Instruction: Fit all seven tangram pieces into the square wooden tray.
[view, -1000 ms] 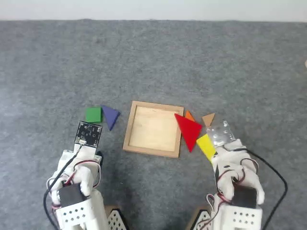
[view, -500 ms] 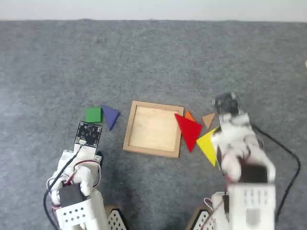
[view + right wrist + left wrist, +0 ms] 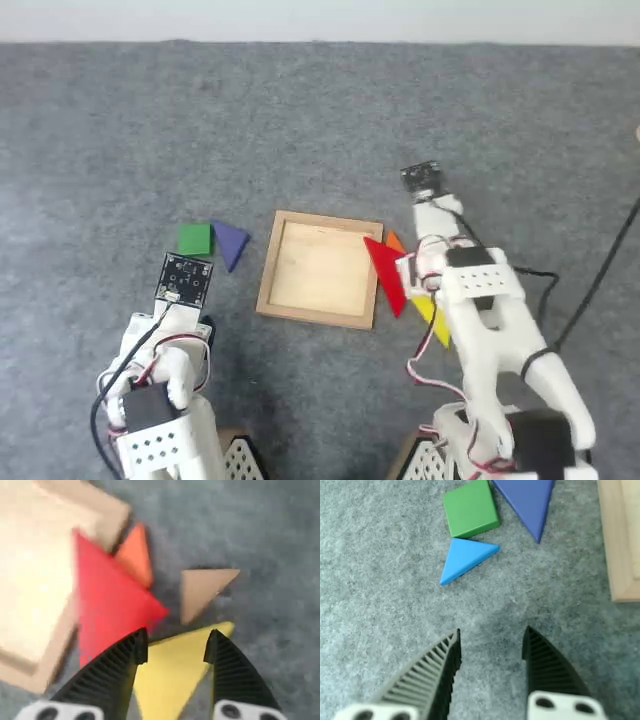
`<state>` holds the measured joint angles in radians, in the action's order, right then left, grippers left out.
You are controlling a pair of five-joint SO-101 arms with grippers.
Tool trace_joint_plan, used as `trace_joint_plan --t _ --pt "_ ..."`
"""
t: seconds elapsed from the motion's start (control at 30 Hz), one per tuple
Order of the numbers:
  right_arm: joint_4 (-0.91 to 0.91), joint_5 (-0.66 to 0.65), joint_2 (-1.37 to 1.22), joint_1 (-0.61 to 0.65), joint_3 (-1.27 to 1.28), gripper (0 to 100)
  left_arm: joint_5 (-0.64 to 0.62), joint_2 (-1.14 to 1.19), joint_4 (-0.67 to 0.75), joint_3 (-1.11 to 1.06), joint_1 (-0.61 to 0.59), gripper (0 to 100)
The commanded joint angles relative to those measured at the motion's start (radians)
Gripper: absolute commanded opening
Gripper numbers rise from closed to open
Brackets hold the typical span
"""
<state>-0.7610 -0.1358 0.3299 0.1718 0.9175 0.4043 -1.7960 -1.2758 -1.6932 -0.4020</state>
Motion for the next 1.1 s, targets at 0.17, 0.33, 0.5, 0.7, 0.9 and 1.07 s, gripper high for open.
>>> trace_joint_plan --t 0.17,0.33,0.5,0.7,0.9,1.07 --pt "0.042 0.034 -0.071 -0.079 -0.055 19.3 0.005 -0.018 -0.005 0.01 -0.006 19" --pt "0.033 0.034 -0.137 -0.021 -0.089 19.4 0.005 -0.018 -0.005 0.01 -0.006 19" --pt "0.033 0.034 -0.193 0.012 -0.129 19.4 0.005 -0.018 -0.005 0.01 -0.006 19" --pt "0.041 -0.008 -0.196 0.047 -0.141 19.4 0.005 -0.018 -0.005 0.01 -0.006 19" --pt "0.042 -0.012 -0.196 0.165 -0.141 19.4 0.005 -0.018 -0.005 0.01 -0.006 19" --pt "0.042 -0.012 -0.197 0.179 -0.155 19.4 0.005 -0.018 -0.005 0.01 -0.006 19"
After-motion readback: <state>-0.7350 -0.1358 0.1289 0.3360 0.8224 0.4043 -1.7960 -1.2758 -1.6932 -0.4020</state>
